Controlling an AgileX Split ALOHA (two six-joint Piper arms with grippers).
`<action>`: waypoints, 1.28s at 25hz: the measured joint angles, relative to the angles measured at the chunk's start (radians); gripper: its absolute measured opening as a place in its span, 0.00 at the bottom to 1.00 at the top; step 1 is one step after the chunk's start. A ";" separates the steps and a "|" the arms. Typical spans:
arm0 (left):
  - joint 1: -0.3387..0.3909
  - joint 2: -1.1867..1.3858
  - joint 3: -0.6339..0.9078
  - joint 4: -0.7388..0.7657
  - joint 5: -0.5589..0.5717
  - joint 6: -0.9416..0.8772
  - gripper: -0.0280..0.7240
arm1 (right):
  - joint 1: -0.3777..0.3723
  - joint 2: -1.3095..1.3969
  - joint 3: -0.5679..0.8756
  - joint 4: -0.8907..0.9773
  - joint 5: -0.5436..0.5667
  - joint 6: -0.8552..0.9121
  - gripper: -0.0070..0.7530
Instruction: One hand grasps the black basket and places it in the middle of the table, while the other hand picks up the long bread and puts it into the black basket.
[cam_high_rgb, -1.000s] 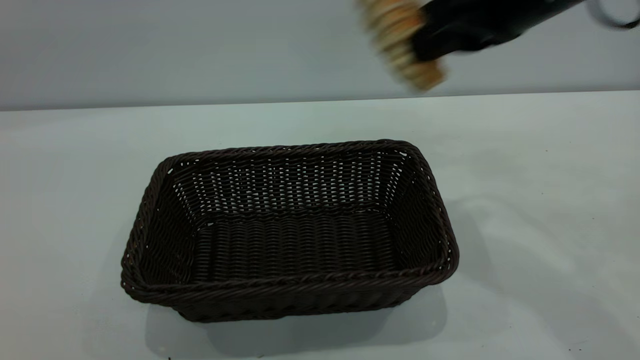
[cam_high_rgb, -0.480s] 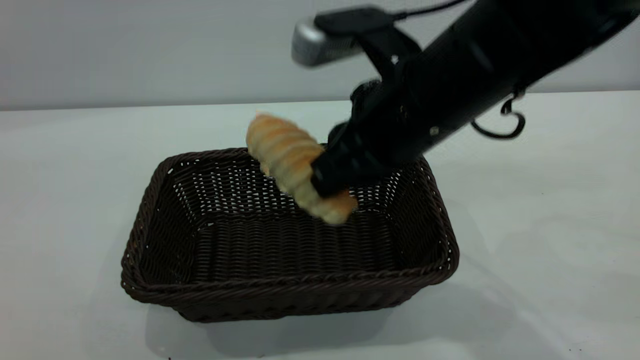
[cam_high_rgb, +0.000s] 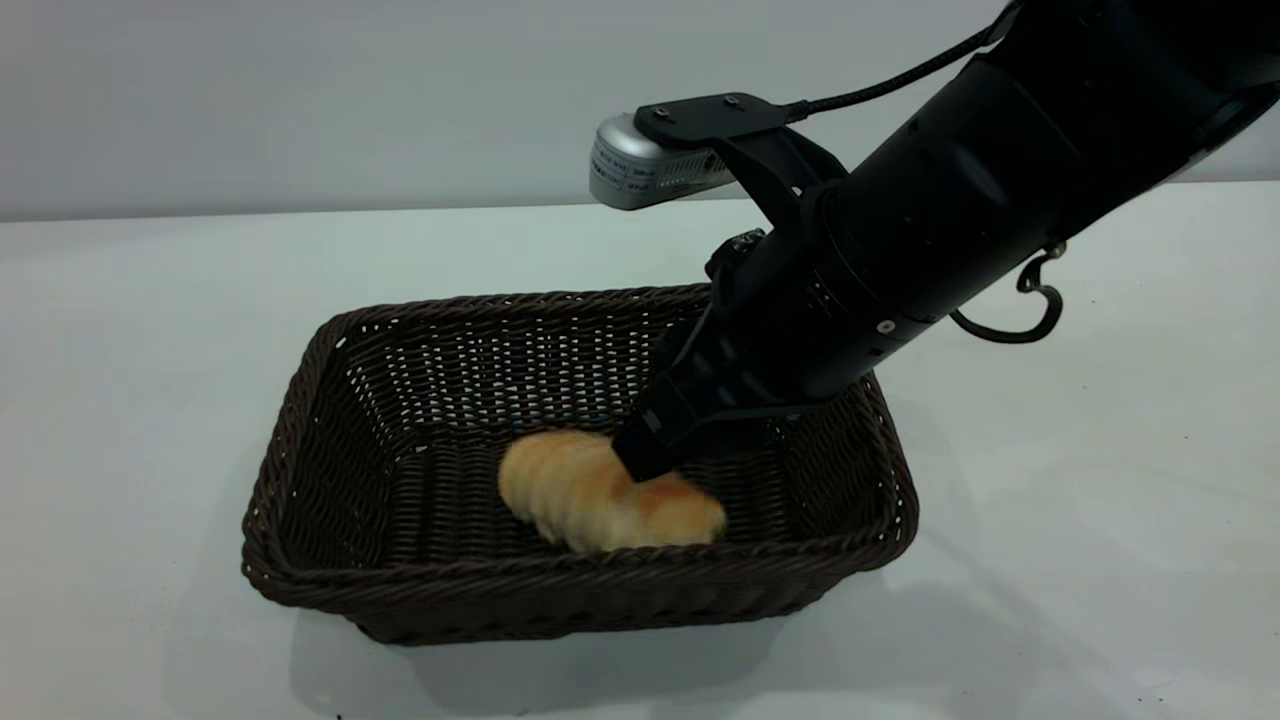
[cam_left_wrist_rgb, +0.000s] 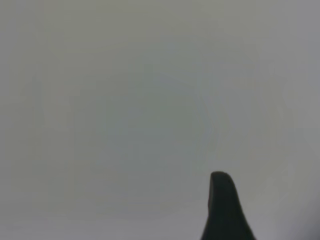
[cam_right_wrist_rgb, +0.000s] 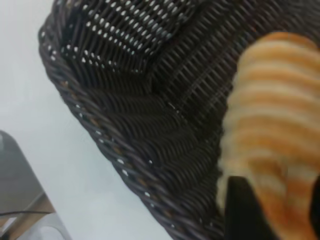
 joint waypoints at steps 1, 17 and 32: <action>0.000 0.000 0.000 0.000 0.000 0.000 0.74 | 0.000 -0.003 -0.003 0.000 -0.003 -0.001 0.57; 0.000 -0.041 0.000 0.005 0.396 0.159 0.74 | 0.000 -0.659 -0.109 -0.883 0.247 0.780 0.59; 0.000 -0.161 0.210 0.014 0.761 0.140 0.74 | 0.000 -1.315 0.315 -1.184 0.694 1.138 0.59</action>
